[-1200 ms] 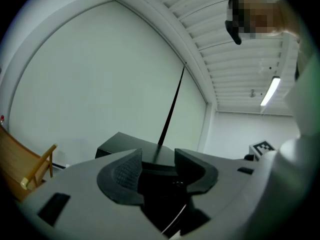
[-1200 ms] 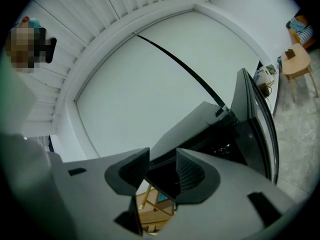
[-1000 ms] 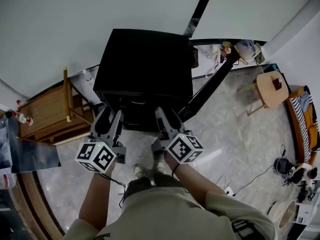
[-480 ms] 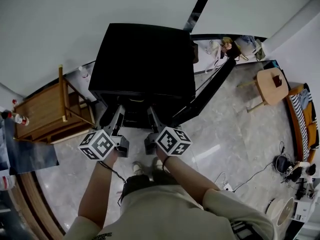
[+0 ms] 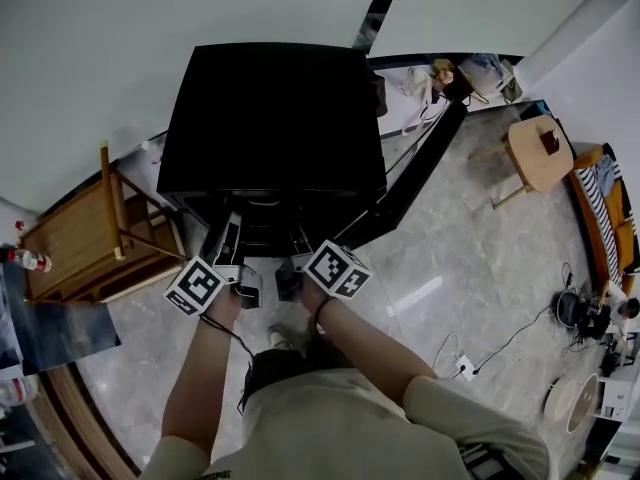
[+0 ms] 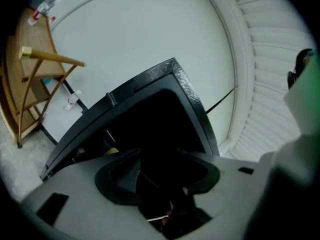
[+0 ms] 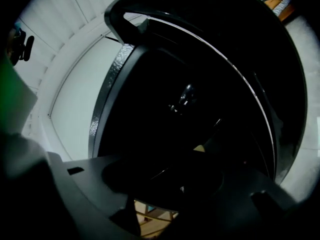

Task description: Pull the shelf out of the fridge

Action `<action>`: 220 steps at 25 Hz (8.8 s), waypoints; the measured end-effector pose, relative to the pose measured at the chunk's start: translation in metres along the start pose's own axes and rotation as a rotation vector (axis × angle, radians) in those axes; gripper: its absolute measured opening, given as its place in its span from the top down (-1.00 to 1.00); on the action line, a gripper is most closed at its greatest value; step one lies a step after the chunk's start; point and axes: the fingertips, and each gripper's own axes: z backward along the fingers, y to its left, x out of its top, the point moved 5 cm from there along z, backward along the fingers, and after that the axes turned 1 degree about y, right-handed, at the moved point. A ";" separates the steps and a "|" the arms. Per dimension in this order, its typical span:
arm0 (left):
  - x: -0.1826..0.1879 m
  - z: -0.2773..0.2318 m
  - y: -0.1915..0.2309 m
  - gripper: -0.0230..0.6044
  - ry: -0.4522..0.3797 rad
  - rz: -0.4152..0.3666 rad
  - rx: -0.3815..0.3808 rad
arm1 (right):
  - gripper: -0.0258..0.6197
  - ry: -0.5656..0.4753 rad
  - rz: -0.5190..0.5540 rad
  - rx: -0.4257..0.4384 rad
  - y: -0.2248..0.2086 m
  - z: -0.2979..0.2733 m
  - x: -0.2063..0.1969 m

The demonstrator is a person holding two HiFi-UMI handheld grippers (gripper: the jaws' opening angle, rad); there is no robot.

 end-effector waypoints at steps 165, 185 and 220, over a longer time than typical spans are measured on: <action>0.048 0.231 -0.212 0.85 -0.266 0.270 -0.444 | 0.91 0.247 -0.394 0.611 0.217 0.217 0.054; 0.088 0.221 -0.273 0.86 -0.260 0.274 -0.588 | 0.91 0.192 -0.330 0.717 0.271 0.227 0.104; 0.043 0.209 -0.177 0.85 -0.217 0.396 -0.398 | 0.91 0.332 -0.449 0.504 0.189 0.192 0.041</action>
